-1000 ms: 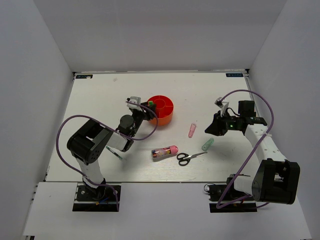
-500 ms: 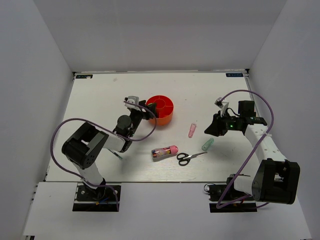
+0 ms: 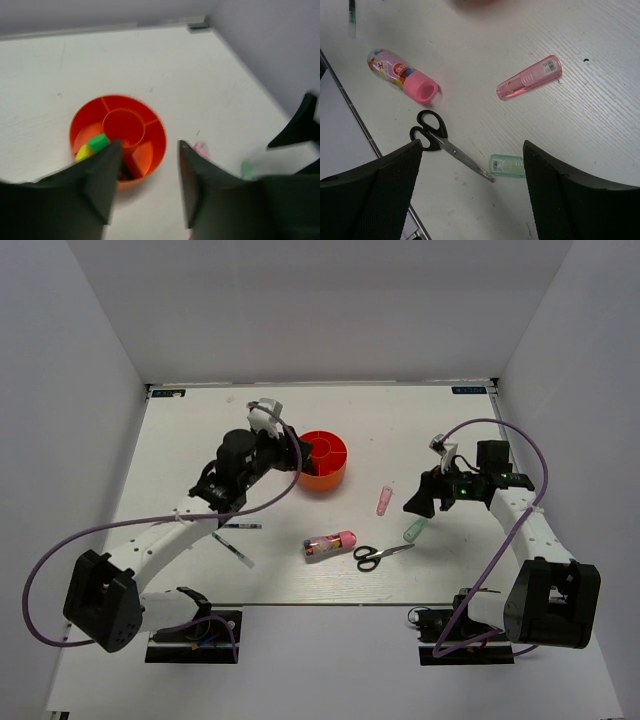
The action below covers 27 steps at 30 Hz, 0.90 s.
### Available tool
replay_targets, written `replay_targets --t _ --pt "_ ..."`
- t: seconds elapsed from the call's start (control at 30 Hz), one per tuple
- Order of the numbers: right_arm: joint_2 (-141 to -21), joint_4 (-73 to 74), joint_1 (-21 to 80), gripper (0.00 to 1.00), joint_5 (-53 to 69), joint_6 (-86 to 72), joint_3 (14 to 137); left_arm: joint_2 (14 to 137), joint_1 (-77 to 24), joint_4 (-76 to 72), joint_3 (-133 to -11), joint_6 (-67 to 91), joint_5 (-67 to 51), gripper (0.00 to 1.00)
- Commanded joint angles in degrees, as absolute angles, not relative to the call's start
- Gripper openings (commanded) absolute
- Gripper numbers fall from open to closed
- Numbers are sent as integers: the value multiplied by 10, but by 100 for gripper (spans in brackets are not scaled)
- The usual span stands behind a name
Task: Sort the stationery into containers
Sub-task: Place the pen in the storage box, then pick up the pen from the center of the board.
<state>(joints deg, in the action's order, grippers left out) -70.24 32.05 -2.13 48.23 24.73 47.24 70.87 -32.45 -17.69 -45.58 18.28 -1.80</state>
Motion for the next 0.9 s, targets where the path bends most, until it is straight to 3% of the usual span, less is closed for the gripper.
replay_targets --t 0.0,0.03,0.2,0.27,0.3,0.33,0.43,0.47,0.53,0.57,0.6,0.63,0.77,0.87 --pt "-702 326 -15 83 518 277 496 702 -323 275 -526 151 -78 71" --pt "-704 328 -11 83 525 285 495 701 -322 301 -534 146 -82 78" --pt "-694 322 27 79 546 356 476 637 -308 411 -509 123 -103 81" --pt "-702 318 40 52 505 340 482 619 -294 417 -492 120 -119 56" --pt "-707 315 49 29 490 331 484 594 -287 417 -474 118 -131 35" --pt "-712 308 54 0 448 300 490 586 -282 425 -469 111 -135 2" --pt "-745 316 66 0 410 254 519 565 -268 439 -450 96 -133 0" --pt "-753 310 68 10 402 225 525 556 -265 439 -444 96 -117 9" --pt "-763 303 76 30 368 215 527 537 -257 431 -421 98 -102 50" --pt "-765 300 79 38 356 201 530 533 -251 427 -418 105 -100 58" --pt "-771 298 80 42 335 198 530 529 -244 427 -414 111 -93 59" --pt "-773 290 84 44 317 190 530 518 -223 427 -405 126 -77 67" --pt "-777 277 87 51 288 180 524 511 -186 416 -389 198 -25 68" --pt "-772 274 87 51 288 176 517 527 -144 422 -395 289 -4 58"
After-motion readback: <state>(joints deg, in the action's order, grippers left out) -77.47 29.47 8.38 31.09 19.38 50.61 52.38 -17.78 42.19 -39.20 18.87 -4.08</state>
